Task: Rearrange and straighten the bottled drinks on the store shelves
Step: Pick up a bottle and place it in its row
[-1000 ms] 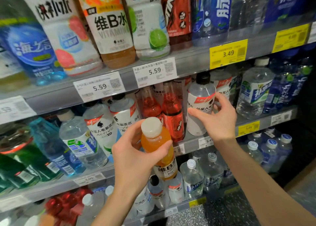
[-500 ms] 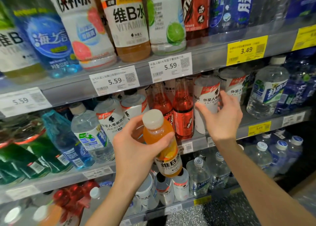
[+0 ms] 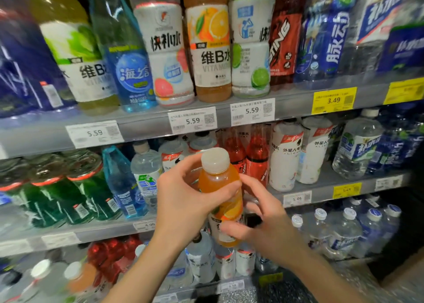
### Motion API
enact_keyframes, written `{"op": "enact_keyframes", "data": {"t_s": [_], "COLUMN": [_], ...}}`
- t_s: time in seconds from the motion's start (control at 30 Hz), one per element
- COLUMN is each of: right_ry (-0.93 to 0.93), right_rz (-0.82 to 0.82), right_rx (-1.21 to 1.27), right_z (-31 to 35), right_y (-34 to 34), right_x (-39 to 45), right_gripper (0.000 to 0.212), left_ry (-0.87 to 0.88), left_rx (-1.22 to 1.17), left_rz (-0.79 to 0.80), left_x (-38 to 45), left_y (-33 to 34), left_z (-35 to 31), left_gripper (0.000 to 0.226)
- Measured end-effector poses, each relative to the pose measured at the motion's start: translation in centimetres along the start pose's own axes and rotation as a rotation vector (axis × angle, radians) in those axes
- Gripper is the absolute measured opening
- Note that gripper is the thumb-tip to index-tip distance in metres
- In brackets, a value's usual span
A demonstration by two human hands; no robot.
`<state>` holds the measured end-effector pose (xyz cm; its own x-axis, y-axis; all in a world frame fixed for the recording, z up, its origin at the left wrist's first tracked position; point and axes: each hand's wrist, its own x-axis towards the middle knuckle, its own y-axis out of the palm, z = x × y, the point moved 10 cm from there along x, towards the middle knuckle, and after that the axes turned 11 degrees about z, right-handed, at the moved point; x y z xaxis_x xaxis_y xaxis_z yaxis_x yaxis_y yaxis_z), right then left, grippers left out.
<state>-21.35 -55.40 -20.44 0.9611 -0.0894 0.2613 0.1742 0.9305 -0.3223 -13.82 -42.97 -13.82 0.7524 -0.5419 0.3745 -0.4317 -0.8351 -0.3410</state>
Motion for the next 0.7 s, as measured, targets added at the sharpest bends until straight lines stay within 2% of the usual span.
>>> {"op": "enact_keyframes", "data": {"t_s": [0.07,0.2,0.47,0.7], "right_ry": [0.016,-0.014,-0.131,-0.208], "right_rz": [0.023,-0.043,-0.049,-0.034], "right_rx": [0.008,-0.044,-0.030,-0.003], "right_z": [0.8,3.9,11.9,17.0], "right_y": [1.2,2.5,8.0,13.1], "right_x": [0.3,0.8,3.0,6.1], "right_gripper": [0.077,0.063,0.070,0.058], "left_ry": [0.014,0.060,0.081,0.028], "left_rx": [0.005,0.002,-0.017,-0.036], "left_rz": [0.022,0.052,0.126,0.093], "left_x": [-0.5,-1.7,-4.8,-8.5], "left_y": [-0.8,-4.0,-12.0,-19.3], "left_z": [-1.0,-3.2,-5.0,-3.7], "left_gripper": [0.054,0.056,0.068,0.067]}}
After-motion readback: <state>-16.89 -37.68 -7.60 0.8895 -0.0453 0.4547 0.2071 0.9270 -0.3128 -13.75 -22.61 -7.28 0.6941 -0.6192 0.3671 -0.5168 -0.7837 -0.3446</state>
